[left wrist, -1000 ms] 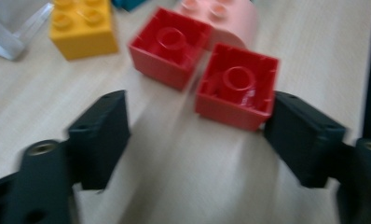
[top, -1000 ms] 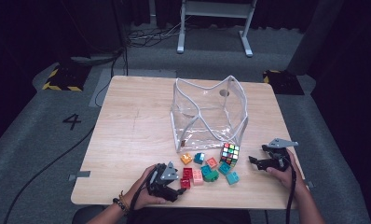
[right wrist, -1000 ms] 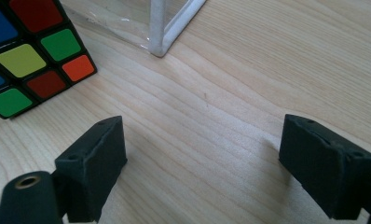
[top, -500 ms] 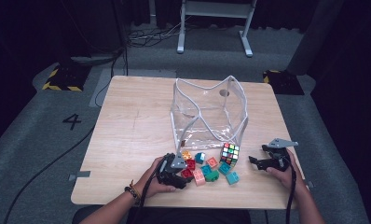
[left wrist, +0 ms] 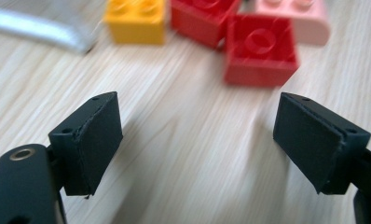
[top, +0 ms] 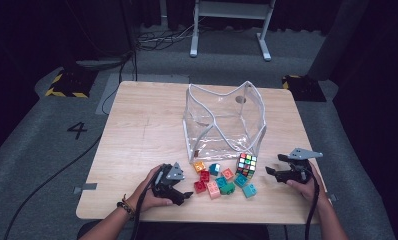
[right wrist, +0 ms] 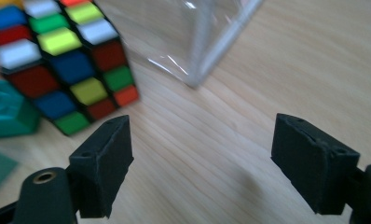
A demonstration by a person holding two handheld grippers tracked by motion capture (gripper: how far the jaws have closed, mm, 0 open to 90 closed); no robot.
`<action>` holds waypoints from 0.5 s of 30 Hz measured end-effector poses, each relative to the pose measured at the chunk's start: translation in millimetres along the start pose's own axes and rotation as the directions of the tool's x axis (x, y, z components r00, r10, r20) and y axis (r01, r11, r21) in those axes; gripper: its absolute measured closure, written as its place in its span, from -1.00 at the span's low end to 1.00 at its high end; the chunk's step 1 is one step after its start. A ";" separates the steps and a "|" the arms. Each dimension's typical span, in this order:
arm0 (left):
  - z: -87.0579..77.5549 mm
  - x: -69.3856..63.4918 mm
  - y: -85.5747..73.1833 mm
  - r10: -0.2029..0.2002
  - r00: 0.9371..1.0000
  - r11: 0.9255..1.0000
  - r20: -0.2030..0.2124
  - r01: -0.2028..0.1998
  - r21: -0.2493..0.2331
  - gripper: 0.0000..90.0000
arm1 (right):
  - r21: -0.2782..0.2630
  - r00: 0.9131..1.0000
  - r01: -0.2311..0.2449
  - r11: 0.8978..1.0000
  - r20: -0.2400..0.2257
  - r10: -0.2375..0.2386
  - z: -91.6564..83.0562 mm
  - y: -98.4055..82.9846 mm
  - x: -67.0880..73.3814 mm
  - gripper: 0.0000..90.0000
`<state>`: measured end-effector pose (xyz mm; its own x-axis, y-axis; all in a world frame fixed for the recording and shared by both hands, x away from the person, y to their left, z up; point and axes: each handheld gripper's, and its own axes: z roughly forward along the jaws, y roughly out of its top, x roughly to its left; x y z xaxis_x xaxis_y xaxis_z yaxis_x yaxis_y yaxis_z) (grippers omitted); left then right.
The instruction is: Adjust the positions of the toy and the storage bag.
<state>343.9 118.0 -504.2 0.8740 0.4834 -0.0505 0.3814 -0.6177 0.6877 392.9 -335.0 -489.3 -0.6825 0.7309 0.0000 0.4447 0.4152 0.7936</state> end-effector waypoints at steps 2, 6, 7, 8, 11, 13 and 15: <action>-8.1 10.1 -7.7 0.003 1.000 1.000 -0.011 -0.003 0.008 -0.67 | -0.014 0.998 0.047 0.999 -0.031 -0.047 -4.0 9.2 12.3 -0.55; -13.8 20.0 -12.4 -0.009 0.999 1.000 -0.037 0.009 0.014 -0.69 | -0.030 0.993 0.095 0.995 -0.062 -0.097 -5.3 15.8 23.4 -0.54; -15.1 23.3 -13.9 -0.012 0.999 1.000 -0.038 0.012 0.011 -0.69 | -0.035 0.992 0.109 0.993 -0.065 -0.111 -5.4 17.2 24.8 -0.54; -16.6 25.7 -15.1 -0.023 0.999 1.000 -0.045 0.024 0.017 -0.70 | -0.033 0.991 0.108 0.994 -0.074 -0.110 -6.5 19.1 27.9 -0.54; -18.6 31.4 -17.3 -0.042 0.997 0.999 -0.066 0.043 0.013 -0.72 | -0.052 0.987 0.118 0.992 -0.106 -0.123 -8.5 23.5 32.3 -0.54; -19.4 33.6 -17.4 -0.033 0.997 0.999 -0.073 0.034 0.017 -0.72 | -0.064 0.983 0.140 0.988 -0.115 -0.147 -8.0 27.8 36.4 -0.54; -19.4 33.8 -17.3 -0.034 0.997 0.999 -0.071 0.036 0.018 -0.72 | -0.065 0.977 0.166 0.984 -0.128 -0.173 -6.0 31.6 41.3 -0.54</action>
<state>361.1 157.1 -503.7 0.8368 0.5471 -0.0224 0.4175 -0.6111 0.6725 375.3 -295.0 -460.6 -0.8176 0.5727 -0.0594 0.2869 0.4947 0.8203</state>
